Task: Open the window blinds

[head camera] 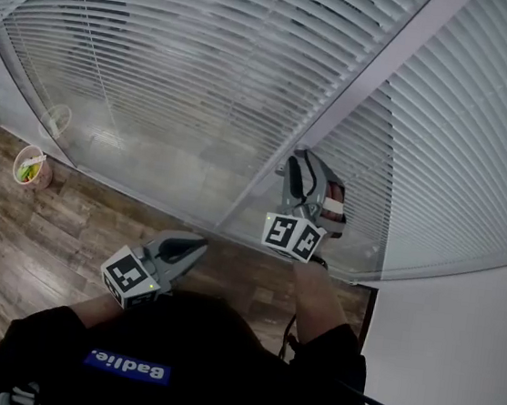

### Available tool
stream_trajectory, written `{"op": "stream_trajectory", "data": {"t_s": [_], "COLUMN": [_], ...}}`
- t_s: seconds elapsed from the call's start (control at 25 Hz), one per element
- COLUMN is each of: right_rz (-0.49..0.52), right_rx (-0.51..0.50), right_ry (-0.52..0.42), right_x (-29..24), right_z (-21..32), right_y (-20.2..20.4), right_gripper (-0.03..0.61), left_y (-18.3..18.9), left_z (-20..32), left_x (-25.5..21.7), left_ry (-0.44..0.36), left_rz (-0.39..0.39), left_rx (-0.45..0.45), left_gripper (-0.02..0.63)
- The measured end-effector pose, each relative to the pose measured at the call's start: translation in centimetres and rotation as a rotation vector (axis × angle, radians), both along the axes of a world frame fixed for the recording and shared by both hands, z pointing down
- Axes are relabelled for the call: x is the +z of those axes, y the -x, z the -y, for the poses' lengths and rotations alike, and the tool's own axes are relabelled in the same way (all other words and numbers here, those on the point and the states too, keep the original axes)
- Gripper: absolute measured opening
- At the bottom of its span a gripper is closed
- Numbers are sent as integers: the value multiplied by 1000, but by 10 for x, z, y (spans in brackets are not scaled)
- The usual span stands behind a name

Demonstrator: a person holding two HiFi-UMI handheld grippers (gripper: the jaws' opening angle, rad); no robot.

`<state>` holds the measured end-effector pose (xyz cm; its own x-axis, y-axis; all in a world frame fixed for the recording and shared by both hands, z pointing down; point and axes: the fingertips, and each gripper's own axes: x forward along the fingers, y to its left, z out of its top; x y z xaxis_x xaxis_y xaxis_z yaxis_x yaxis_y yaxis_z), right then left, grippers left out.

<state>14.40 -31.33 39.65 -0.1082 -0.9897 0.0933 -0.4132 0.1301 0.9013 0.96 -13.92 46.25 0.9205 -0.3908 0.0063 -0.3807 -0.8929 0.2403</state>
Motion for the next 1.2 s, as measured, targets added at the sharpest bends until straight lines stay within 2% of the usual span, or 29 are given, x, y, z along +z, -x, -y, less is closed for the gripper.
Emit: {"op": "stream_trajectory", "data": {"t_s": [0.36,0.64,0.84,1.2], "right_rz": [-213,-269,-223,-36], "right_rx": [24,39,48,76], "right_ry": [-24,-38,-43,-56], "right_x": [7,7,6,1], "right_z": [6,8,8,10], "right_y": [-3,-3,-4,-4], "right_gripper": [126,110,110,124], "left_y": [2,2,1,3], "left_z": [2,2,1,1], "left_x": [3,3,4,9], "left_ry": [5,7,9,22], "left_rz": [-2,-4,-3,8], "left_rx": [-4,-6,-2,-11], "left_gripper": [0,0,0,0]}}
